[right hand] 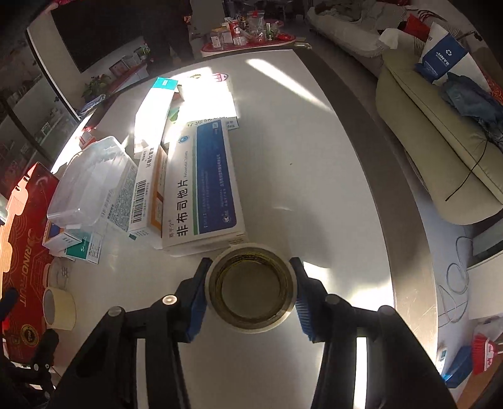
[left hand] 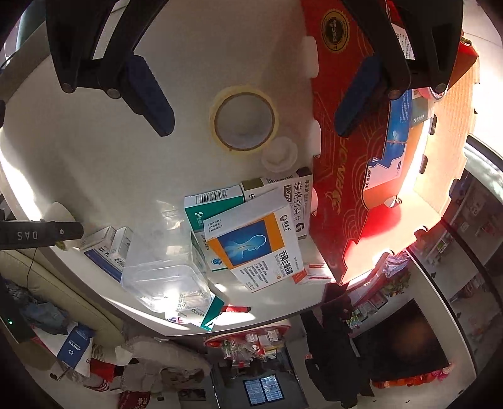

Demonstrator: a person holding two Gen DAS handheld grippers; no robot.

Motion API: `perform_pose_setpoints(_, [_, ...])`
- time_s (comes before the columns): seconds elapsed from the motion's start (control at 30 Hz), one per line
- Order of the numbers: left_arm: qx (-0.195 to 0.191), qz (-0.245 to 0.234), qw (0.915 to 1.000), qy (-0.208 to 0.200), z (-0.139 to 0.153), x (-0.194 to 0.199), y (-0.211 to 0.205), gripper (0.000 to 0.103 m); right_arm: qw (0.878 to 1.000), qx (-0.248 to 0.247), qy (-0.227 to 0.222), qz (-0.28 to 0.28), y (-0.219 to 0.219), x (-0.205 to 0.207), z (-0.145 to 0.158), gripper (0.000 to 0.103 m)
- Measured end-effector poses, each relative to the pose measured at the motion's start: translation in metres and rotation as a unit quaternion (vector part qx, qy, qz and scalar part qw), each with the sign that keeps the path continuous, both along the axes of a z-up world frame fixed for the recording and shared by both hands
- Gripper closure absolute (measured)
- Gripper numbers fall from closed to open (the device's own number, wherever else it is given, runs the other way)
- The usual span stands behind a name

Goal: Organize objects

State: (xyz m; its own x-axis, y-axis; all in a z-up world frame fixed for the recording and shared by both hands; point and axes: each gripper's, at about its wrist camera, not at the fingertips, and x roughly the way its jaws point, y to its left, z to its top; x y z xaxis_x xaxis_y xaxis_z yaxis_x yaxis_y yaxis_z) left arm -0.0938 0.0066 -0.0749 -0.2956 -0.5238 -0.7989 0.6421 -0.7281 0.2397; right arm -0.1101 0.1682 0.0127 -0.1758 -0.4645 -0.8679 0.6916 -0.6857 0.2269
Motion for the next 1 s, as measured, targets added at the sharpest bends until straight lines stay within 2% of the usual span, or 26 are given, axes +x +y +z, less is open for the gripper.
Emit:
perform_pose_setpoints(0.17, [0.012, -0.007, 0.999, -0.041, -0.021, -0.018, 0.0, 0.001, 1.0, -0.018, -0.011, -0.005, 0.011, 0.008, 0.009, 0.055])
perform_pose_setpoints(0.23, [0.019, -0.01, 0.9995, -0.022, -0.016, -0.018, 0.001, 0.002, 0.999, -0.03, -0.015, -0.002, 0.013, 0.013, 0.014, 0.055])
perform_pose_setpoints(0.27, [0.028, -0.016, 0.9995, 0.001, -0.01, -0.015, 0.001, 0.017, 0.999, -0.036, -0.016, 0.0, 0.014, 0.016, 0.017, 0.055])
perform_pose_setpoints(0.3, [0.046, -0.022, 0.9983, 0.028, -0.005, -0.011, -0.001, 0.024, 0.999, -0.041, -0.017, 0.002, 0.014, 0.018, 0.019, 0.055])
perform_pose_setpoints(0.37, [0.053, -0.017, 0.9977, 0.038, 0.001, -0.007, -0.007, 0.047, 0.998, -0.052, -0.018, 0.003, 0.016, 0.021, 0.024, 0.055])
perform_pose_setpoints(0.4, [0.054, -0.016, 0.9976, 0.041, 0.003, -0.005, -0.01, 0.052, 0.998, -0.058, -0.022, 0.003, 0.016, 0.022, 0.026, 0.055])
perform_pose_setpoints(0.47, [0.069, -0.016, 0.9957, 0.059, 0.007, 0.002, -0.015, 0.081, 0.997, -0.073, -0.033, 0.0, 0.018, 0.022, 0.029, 0.055])
perform_pose_setpoints(0.5, [0.086, -0.016, 0.9934, 0.074, 0.008, 0.005, -0.017, 0.083, 0.996, -0.079, -0.038, -0.001, 0.02, 0.022, 0.03, 0.055])
perform_pose_setpoints(0.63, [0.052, -0.001, 0.9967, 0.062, 0.015, 0.013, -0.012, 0.08, 0.995, -0.094, -0.045, 0.001, 0.025, 0.025, 0.034, 0.055])
perform_pose_setpoints(0.7, [0.049, 0.006, 0.9977, 0.046, 0.014, 0.013, -0.014, 0.055, 0.994, -0.099, -0.048, 0.002, 0.026, 0.026, 0.035, 0.055])
perform_pose_setpoints(0.73, [0.048, 0.012, 0.998, 0.039, 0.014, 0.014, -0.014, 0.031, 0.993, -0.103, -0.051, 0.001, 0.027, 0.026, 0.035, 0.055])
perform_pose_setpoints(0.77, [0.042, 0.018, 0.9983, 0.036, 0.016, 0.015, -0.012, 0.023, 0.993, -0.108, -0.056, 0.0, 0.028, 0.026, 0.036, 0.055])
perform_pose_setpoints(0.83, [0.019, 0.022, 0.999, 0.034, 0.021, 0.016, -0.007, 0.02, 0.991, -0.117, -0.063, -0.002, 0.03, 0.025, 0.036, 0.055])
perform_pose_setpoints(0.87, [0.009, 0.022, 0.9995, 0.023, 0.021, 0.012, -0.005, 0.011, 0.991, -0.12, -0.066, -0.002, 0.031, 0.025, 0.037, 0.055])
perform_pose_setpoints(0.9, [0.005, 0.02, 0.9997, 0.011, 0.018, 0.008, -0.004, 0.008, 0.99, -0.124, -0.068, -0.003, 0.031, 0.024, 0.036, 0.055])
perform_pose_setpoints(0.93, [0.008, 0.02, 0.9998, -0.002, 0.014, 0.004, -0.003, 0.005, 0.99, -0.126, -0.07, -0.003, 0.031, 0.024, 0.037, 0.055])
perform_pose_setpoints(1.0, [0.036, 0.018, 0.9991, -0.016, 0.002, -0.002, -0.004, 0.005, 0.989, -0.131, -0.072, -0.002, 0.03, 0.025, 0.037, 0.055])
